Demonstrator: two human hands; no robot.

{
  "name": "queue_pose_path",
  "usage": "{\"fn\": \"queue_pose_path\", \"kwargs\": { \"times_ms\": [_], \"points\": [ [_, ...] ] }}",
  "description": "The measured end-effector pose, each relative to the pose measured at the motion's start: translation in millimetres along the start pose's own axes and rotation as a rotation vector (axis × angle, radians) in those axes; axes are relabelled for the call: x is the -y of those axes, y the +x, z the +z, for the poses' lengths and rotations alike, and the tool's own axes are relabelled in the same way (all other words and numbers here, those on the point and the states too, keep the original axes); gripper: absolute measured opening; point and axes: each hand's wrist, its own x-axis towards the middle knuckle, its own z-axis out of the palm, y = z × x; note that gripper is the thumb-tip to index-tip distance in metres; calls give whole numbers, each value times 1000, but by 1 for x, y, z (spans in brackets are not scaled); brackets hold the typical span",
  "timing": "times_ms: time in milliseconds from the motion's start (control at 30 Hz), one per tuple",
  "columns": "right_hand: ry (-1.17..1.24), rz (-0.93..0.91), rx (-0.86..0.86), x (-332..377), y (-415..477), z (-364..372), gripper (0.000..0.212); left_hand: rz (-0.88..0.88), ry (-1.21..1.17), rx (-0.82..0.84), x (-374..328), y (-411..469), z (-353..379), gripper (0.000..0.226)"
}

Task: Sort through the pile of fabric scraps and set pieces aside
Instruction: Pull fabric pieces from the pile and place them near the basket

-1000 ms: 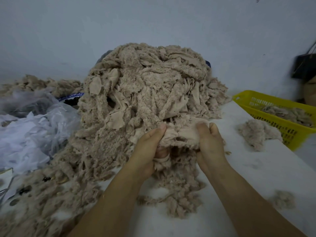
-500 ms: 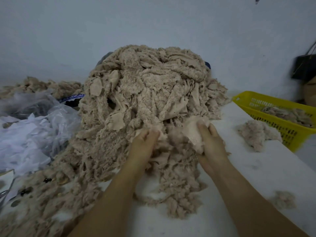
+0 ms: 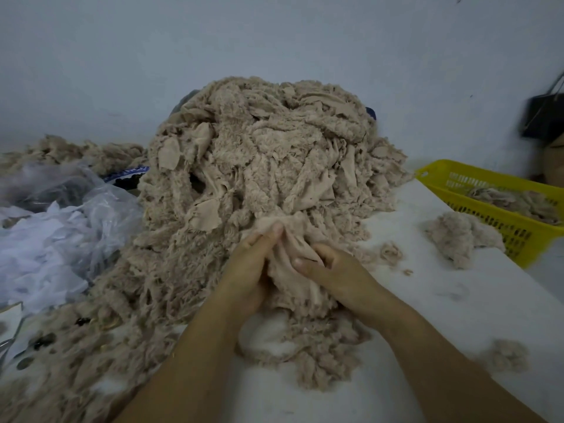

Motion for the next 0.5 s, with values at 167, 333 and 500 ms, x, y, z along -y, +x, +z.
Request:
{"fn": "queue_pose_path", "kwargs": {
  "times_ms": [167,333,500],
  "points": [
    [129,39,-179,-6,7,-14,9,73,-513,88,-18,1,-8,24],
    [468,54,-380,-9,14,-23,34,59,-532,52,-16,4,-11,20],
    [545,-22,-127,-2,7,-15,23,74,-209,184,-7,2,-3,24]
  ]
}}
